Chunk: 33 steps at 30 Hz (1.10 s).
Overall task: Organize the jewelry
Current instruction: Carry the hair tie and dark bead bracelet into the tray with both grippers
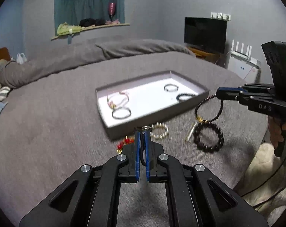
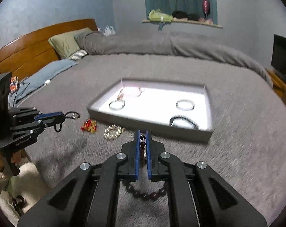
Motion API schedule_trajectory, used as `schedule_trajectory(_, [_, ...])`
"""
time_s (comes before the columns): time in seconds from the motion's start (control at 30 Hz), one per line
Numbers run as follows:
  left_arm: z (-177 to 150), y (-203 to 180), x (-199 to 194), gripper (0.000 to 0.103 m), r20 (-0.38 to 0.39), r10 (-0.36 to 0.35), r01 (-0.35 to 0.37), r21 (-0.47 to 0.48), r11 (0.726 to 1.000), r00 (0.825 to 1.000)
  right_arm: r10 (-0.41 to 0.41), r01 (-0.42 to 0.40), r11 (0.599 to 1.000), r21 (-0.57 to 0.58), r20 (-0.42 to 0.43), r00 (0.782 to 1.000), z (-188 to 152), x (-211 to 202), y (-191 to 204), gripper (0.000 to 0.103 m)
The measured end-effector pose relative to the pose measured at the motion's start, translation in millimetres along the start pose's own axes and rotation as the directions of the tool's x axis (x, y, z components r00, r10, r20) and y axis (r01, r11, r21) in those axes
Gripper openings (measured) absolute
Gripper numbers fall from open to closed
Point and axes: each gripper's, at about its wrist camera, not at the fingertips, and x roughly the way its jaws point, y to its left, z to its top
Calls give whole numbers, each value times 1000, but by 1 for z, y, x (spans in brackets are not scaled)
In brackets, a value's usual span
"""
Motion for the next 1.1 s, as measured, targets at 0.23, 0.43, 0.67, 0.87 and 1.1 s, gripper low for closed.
schedule_trajectory(0.23, [27,14,6,4,21,19,-19,0,1000,1000,-59,59,998,10,62,996,30,-6,-22,6])
schedule_trajectory(0.43, [42,33,30,4,5,6,-6,-47,999,1000,-88,85,995,50,75,993,49,6,-43,6])
schedule_trajectory(0.67, [59,35,48,4,15,-22,22,-45,999,1000,-93,89,995,53,78,993,64,26,-52,6])
schedule_trajectory(0.87, [70,33,74,4,-11,-97,96,-57,994,995,-95,90,994,67,64,993,75,50,-61,6])
schedule_trajectory(1.1, [48,46,114,4,-141,-123,108,-111,988,982,-58,56,994,92,14,998,77,80,-63,6])
